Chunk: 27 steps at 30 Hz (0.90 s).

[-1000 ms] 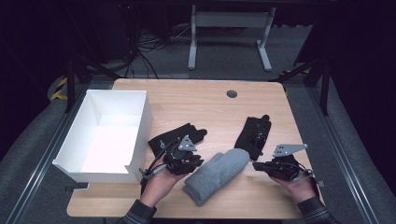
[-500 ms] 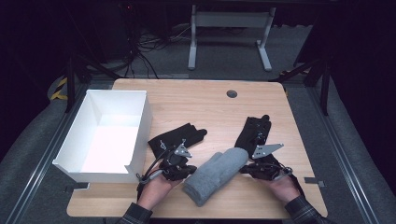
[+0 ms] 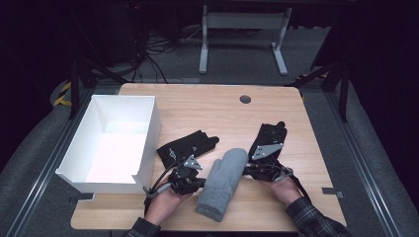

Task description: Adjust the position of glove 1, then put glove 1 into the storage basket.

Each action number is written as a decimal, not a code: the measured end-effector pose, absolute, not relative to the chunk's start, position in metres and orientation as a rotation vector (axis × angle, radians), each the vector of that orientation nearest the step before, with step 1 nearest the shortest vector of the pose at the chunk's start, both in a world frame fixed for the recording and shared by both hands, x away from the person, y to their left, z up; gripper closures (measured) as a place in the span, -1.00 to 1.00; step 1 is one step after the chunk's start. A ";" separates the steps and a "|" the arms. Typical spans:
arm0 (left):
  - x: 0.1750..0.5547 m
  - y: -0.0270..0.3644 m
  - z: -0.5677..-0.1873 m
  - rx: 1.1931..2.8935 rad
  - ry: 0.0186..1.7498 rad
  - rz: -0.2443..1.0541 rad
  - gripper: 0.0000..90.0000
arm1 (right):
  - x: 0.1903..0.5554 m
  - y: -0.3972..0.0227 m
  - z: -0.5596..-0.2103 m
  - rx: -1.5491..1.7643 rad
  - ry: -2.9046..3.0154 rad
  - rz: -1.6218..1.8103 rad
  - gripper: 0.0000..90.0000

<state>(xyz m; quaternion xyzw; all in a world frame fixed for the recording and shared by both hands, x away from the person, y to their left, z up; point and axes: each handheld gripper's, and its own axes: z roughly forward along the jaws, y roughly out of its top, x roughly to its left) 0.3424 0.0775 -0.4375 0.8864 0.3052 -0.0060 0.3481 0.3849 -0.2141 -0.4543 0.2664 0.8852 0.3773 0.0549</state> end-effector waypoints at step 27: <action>0.360 0.081 -0.410 2.077 0.861 0.075 -0.53 | 0.386 -0.231 -0.450 0.880 2.614 1.139 -0.25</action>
